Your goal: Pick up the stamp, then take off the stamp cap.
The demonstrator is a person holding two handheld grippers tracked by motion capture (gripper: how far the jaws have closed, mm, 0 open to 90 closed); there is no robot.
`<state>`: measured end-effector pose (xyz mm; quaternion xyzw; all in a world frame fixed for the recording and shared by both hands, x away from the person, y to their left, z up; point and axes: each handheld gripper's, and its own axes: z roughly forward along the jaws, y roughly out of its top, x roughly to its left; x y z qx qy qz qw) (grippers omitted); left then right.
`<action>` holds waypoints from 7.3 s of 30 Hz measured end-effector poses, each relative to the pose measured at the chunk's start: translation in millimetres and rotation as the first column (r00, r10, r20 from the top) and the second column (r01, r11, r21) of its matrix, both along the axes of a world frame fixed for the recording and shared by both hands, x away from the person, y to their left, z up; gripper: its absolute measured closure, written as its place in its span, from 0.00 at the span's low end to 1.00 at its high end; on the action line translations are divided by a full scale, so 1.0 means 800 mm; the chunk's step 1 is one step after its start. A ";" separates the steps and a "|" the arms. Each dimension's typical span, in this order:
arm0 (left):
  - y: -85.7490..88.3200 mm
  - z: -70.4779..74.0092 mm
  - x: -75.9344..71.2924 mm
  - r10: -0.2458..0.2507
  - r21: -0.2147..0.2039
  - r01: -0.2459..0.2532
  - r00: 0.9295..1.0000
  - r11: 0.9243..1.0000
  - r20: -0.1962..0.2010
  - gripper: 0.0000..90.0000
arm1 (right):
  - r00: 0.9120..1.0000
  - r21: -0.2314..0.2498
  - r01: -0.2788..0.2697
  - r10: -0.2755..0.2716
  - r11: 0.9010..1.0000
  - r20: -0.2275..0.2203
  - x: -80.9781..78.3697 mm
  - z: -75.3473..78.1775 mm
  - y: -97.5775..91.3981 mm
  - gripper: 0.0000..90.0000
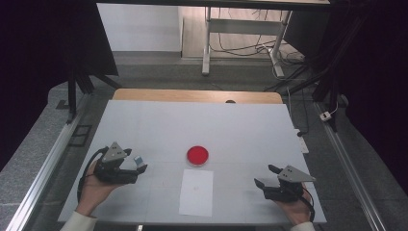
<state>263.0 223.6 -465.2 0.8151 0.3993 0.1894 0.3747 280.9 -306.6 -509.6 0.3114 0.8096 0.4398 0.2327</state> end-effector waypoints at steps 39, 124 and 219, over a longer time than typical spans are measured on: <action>0.013 -0.031 0.055 -0.045 0.125 0.062 0.990 0.990 -0.133 0.48 | 1.000 -0.012 -0.001 0.001 1.000 -0.014 0.001 -0.005 0.000 0.26; -0.016 0.002 0.032 -0.136 -0.136 0.130 0.990 0.982 -0.033 0.84 | 1.000 -0.028 0.023 -0.023 0.999 0.013 0.001 -0.006 -0.001 0.28; -0.170 0.005 0.040 -0.342 -0.190 0.333 0.939 0.923 -0.016 0.83 | 0.999 -0.043 0.028 -0.027 0.999 0.022 -0.001 -0.006 0.004 0.28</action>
